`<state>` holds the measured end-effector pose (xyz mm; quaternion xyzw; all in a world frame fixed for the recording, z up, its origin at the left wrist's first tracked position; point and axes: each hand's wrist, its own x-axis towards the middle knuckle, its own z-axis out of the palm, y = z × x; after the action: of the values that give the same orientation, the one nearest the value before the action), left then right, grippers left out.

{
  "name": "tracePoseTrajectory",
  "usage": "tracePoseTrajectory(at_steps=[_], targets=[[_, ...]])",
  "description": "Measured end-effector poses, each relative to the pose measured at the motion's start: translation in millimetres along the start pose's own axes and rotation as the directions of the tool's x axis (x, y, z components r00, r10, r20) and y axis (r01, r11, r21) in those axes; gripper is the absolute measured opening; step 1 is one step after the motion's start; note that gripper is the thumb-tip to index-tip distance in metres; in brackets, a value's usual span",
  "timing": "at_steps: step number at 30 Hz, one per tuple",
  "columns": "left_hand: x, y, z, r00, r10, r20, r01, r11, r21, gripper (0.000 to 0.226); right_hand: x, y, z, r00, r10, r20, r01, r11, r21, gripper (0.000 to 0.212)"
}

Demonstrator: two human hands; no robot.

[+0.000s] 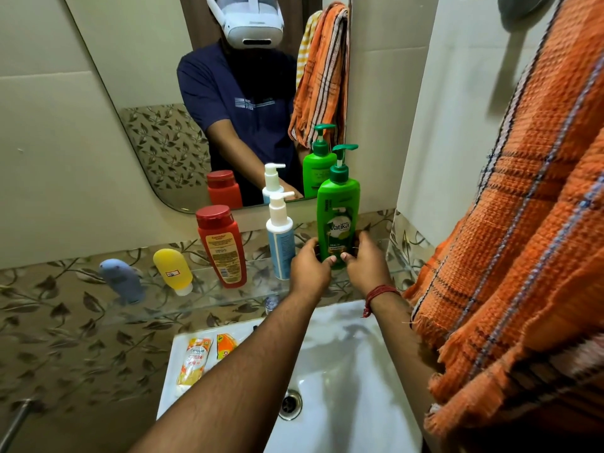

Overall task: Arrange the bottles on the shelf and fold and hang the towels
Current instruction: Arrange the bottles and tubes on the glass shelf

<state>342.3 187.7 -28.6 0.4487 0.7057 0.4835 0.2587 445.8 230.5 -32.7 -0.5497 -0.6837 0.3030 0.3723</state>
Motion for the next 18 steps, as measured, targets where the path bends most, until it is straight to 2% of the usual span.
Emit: tracePoseTrajectory(at_steps=[18], targets=[[-2.5, 3.4, -0.4, 0.999, -0.01, 0.036, 0.009, 1.0, 0.028, 0.047, -4.0, -1.3, -4.1, 0.999, 0.026, 0.033, -0.028, 0.999, 0.038, 0.03]])
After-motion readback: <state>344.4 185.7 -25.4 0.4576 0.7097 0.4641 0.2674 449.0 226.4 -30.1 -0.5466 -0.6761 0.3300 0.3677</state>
